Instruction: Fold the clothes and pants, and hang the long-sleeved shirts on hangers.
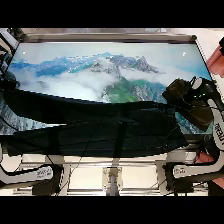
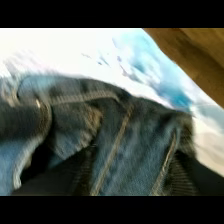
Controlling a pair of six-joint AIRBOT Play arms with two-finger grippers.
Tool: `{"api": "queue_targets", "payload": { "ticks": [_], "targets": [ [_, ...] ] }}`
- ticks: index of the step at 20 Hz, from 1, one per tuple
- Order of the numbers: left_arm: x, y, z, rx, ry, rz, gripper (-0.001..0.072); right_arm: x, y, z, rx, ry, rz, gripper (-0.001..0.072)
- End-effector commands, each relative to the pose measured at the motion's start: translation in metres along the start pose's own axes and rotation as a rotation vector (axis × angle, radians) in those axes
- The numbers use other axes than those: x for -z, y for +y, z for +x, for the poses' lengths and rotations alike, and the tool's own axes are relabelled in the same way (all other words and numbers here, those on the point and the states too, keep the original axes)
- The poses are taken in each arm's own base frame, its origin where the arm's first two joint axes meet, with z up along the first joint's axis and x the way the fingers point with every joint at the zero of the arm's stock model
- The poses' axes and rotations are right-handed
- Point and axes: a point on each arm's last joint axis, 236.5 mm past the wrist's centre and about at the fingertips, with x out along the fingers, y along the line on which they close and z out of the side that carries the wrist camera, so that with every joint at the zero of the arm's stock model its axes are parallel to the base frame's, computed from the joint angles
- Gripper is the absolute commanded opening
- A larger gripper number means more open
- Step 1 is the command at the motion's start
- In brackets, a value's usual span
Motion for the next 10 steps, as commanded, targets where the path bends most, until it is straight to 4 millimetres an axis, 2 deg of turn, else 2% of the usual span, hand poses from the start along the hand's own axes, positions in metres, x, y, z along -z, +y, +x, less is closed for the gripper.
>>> {"api": "queue_targets", "payload": {
  "ticks": [1, 2, 3, 4, 5, 8, 10],
  "targets": [
    [0.003, -0.001, 0.000, 0.004, 0.010, -0.001, 0.0046, -0.016, 0.025, 0.025, -0.121, -0.018, 0.069, 0.0440],
    [0.003, -0.001, 0.000, 0.004, 0.010, -0.001, 0.0046, -0.021, 0.036, 0.029, -0.173, -0.026, 0.074, 0.0411],
    [0.003, 0.000, 0.000, 0.004, 0.012, -0.003, 0.0046, -0.027, 0.051, 0.030, -0.243, -0.044, 0.072, 0.0282],
    [0.005, 0.002, 0.001, 0.002, 0.015, -0.007, 0.0046, -0.037, 0.067, 0.025, -0.312, -0.085, 0.070, 0.0090],
    [0.009, 0.005, 0.002, 0.000, 0.023, -0.019, 0.0045, -0.047, 0.081, 0.016, -0.375, -0.126, 0.059, 0.0029],
    [0.034, 0.029, 0.010, -0.018, 0.072, -0.162, 0.0045, -0.083, 0.115, -0.029, -0.509, -0.273, -0.058, 0.0028],
    [0.061, 0.045, 0.015, -0.015, 0.125, -0.242, 0.0045, -0.112, 0.126, -0.065, -0.536, -0.386, -0.095, 0.0027]
  ]
}}
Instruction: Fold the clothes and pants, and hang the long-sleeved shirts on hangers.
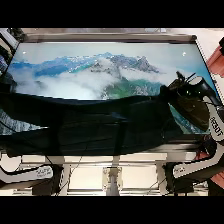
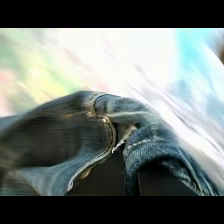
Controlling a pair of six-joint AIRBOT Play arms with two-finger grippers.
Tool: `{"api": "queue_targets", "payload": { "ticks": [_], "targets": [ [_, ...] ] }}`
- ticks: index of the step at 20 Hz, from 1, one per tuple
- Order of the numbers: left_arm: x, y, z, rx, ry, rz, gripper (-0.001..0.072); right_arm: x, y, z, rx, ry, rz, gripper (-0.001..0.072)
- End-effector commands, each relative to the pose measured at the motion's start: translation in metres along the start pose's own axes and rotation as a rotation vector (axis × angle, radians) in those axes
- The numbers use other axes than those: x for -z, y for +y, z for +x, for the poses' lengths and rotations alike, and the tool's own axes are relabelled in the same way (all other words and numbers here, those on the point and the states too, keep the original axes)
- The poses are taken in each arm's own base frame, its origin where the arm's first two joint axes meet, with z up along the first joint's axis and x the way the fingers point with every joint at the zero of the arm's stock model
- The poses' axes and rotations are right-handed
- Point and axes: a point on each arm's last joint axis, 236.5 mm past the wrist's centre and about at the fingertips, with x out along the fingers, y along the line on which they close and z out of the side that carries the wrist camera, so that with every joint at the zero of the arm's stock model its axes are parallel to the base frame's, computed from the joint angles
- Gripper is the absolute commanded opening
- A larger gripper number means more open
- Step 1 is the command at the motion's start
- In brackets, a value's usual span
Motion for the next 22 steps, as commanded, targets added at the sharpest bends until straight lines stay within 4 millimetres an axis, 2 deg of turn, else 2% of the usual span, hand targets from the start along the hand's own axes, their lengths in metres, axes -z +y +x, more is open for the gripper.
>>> {"api": "queue_targets", "payload": {
  "ticks": [1, 4, 7, 12, 18, 22],
  "targets": [
    [0.033, 0.030, 0.011, 0.003, 0.066, -0.165, 0.0044, -0.067, 0.049, -0.033, -0.115, -0.212, -0.102, 0.0027],
    [0.058, 0.054, 0.020, 0.012, 0.090, -0.305, 0.0045, -0.117, 0.062, -0.065, -0.099, -0.393, -0.129, 0.0027],
    [0.068, 0.070, 0.026, 0.018, 0.073, -0.398, 0.0045, -0.134, 0.058, -0.070, -0.085, -0.463, -0.096, 0.0027],
    [0.055, 0.062, 0.037, 0.047, 0.046, -0.396, 0.0045, -0.146, 0.070, -0.053, -0.103, -0.512, -0.082, 0.0027],
    [0.056, 0.049, 0.062, 0.072, 0.088, -0.429, 0.0046, -0.166, 0.094, -0.020, -0.125, -0.540, -0.083, 0.0027],
    [0.030, 0.043, 0.071, 0.118, -0.003, -0.484, 0.0046, -0.187, 0.098, -0.004, -0.162, -0.534, -0.031, 0.0027]
  ]
}}
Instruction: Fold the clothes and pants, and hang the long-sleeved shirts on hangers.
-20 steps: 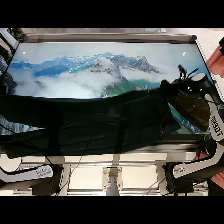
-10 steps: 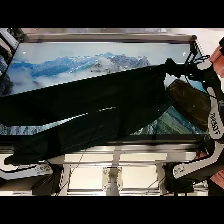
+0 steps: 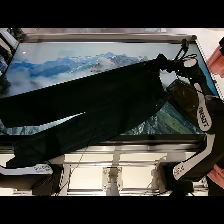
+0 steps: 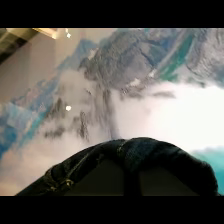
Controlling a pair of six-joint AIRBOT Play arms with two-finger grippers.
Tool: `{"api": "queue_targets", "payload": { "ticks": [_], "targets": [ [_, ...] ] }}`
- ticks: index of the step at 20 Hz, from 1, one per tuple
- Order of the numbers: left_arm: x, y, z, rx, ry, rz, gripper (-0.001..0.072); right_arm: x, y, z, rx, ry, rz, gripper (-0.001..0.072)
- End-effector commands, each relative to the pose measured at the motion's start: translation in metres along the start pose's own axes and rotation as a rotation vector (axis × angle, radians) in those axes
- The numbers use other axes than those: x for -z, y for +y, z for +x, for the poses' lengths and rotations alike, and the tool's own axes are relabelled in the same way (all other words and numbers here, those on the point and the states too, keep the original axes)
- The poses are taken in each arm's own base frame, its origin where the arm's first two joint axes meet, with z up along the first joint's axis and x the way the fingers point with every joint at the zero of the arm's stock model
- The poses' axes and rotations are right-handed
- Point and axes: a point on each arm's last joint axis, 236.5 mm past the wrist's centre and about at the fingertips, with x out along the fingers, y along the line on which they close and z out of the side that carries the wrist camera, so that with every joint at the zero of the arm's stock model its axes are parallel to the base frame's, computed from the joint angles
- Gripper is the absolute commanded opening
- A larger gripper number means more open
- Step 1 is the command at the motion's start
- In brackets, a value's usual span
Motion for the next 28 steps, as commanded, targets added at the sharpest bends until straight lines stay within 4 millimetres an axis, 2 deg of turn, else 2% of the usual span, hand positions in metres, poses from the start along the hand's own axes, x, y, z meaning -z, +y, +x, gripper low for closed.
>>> {"api": "queue_targets", "payload": {
  "ticks": [1, 4, 7, 8, 9, 10, 11, 12, 14, 16, 18, 20, 22, 23, 25, 26, 28],
  "targets": [
    [-0.022, -0.018, 0.007, 0.073, -0.084, -0.062, 0.0046, -0.010, 0.001, 0.021, -0.016, -0.014, 0.051, 0.0027],
    [-0.037, -0.035, 0.013, 0.122, -0.134, -0.086, 0.0046, -0.014, -0.005, 0.032, -0.011, -0.018, 0.082, 0.0028],
    [-0.040, -0.053, 0.027, 0.138, -0.126, -0.067, 0.0055, -0.010, -0.006, 0.044, -0.020, 0.000, 0.080, 0.0029],
    [-0.041, -0.059, 0.031, 0.144, -0.124, -0.057, 0.0074, -0.008, -0.007, 0.048, -0.024, 0.009, 0.079, 0.0066],
    [-0.043, -0.064, 0.034, 0.148, -0.126, -0.052, 0.0162, -0.007, -0.007, 0.051, -0.027, 0.017, 0.078, 0.0131],
    [-0.045, -0.068, 0.035, 0.151, -0.131, -0.050, 0.0164, -0.005, -0.006, 0.053, -0.032, 0.028, 0.074, 0.0204],
    [-0.048, -0.071, 0.035, 0.152, -0.143, -0.043, 0.0166, -0.004, -0.004, 0.053, -0.038, 0.039, 0.067, 0.0220],
    [-0.050, -0.072, 0.033, 0.152, -0.152, -0.042, 0.0193, -0.007, -0.004, 0.051, -0.035, 0.042, 0.049, 0.0312],
    [-0.051, -0.070, 0.029, 0.148, -0.159, -0.044, 0.0389, -0.017, 0.002, 0.042, -0.035, 0.045, 0.003, 0.0350],
    [-0.049, -0.060, 0.019, 0.115, -0.157, -0.028, 0.0488, -0.033, 0.008, 0.026, -0.049, 0.040, -0.013, 0.0350],
    [-0.039, -0.039, 0.005, 0.040, -0.127, 0.013, 0.0492, -0.043, 0.008, 0.004, -0.046, 0.052, -0.027, 0.0350],
    [-0.025, -0.018, -0.009, -0.031, -0.084, 0.063, 0.0500, -0.044, -0.002, -0.021, -0.003, 0.099, -0.071, 0.0349],
    [-0.002, -0.020, -0.011, -0.005, 0.009, 0.181, 0.0472, -0.034, -0.015, -0.041, 0.043, 0.178, -0.102, 0.0349],
    [0.016, -0.025, -0.008, 0.023, 0.083, 0.257, 0.0372, -0.024, -0.022, -0.047, 0.059, 0.228, -0.105, 0.0349],
    [0.043, -0.035, -0.001, 0.059, 0.191, 0.375, 0.0350, 0.001, -0.037, -0.054, 0.095, 0.335, -0.107, 0.0349],
    [0.048, -0.041, 0.003, 0.070, 0.201, 0.415, 0.0350, 0.017, -0.045, -0.055, 0.112, 0.392, -0.102, 0.0349],
    [0.049, -0.058, 0.009, 0.074, 0.195, 0.601, 0.0348, 0.050, -0.059, -0.059, 0.133, 0.513, -0.096, 0.0349]
  ]
}}
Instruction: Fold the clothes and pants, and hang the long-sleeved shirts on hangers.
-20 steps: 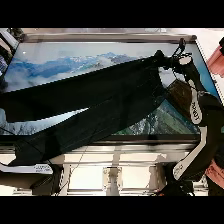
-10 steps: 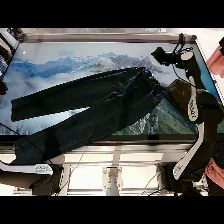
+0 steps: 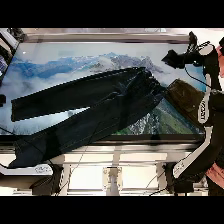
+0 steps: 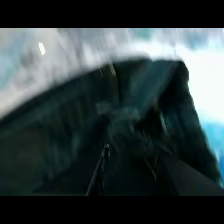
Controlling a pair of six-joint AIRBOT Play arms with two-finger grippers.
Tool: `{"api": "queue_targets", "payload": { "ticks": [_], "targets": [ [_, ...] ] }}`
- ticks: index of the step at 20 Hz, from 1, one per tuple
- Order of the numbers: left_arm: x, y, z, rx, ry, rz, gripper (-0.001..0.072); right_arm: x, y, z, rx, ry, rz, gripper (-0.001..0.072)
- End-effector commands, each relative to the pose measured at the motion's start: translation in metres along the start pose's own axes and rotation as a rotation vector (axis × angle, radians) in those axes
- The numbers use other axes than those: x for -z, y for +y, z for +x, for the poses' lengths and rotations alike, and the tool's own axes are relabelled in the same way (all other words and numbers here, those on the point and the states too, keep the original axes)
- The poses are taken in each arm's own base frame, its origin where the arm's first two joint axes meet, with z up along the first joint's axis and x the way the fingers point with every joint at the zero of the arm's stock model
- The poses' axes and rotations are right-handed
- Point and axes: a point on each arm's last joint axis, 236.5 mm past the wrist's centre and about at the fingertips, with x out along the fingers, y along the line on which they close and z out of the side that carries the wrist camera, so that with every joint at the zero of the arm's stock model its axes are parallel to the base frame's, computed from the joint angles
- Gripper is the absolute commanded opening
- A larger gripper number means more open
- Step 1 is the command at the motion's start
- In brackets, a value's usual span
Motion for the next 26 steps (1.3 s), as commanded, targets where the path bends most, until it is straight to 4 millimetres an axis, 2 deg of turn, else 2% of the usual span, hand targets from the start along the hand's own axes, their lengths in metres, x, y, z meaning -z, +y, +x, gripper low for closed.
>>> {"api": "queue_targets", "payload": {
  "ticks": [1, 3, 5, 7, 10, 13, 15, 19, 26],
  "targets": [
    [0.006, -0.026, 0.009, -0.001, 0.063, 0.351, 0.0334, 0.063, -0.023, 0.003, 0.047, 0.243, -0.027, 0.0348],
    [-0.015, -0.040, 0.010, -0.072, 0.031, 0.606, 0.0309, 0.080, -0.029, 0.000, 0.065, 0.312, -0.043, 0.0348],
    [-0.044, -0.050, 0.015, -0.169, -0.038, 0.768, 0.0316, 0.088, -0.023, -0.004, 0.045, 0.350, -0.042, 0.0348],
    [-0.061, -0.056, 0.030, -0.204, -0.081, 0.843, 0.0512, 0.097, -0.019, -0.008, 0.035, 0.388, -0.043, 0.0348],
    [-0.053, -0.059, 0.064, -0.182, -0.011, 0.880, 0.0517, 0.107, -0.007, -0.007, 0.023, 0.433, -0.058, 0.0348],
    [-0.046, -0.049, 0.089, -0.220, 0.074, 0.945, 0.0517, 0.113, 0.009, 0.001, 0.015, 0.450, -0.091, 0.0348],
    [-0.054, -0.035, 0.097, -0.300, 0.077, 0.923, 0.0516, 0.116, 0.016, 0.005, 0.011, 0.460, -0.107, 0.0348],
    [-0.056, -0.035, 0.110, -0.301, 0.070, 0.927, 0.0516, 0.118, 0.021, 0.008, 0.015, 0.464, -0.095, 0.0348],
    [-0.060, -0.029, 0.111, -0.314, 0.045, 0.919, 0.0515, 0.118, 0.021, 0.008, 0.019, 0.461, -0.081, 0.0348]
  ]
}}
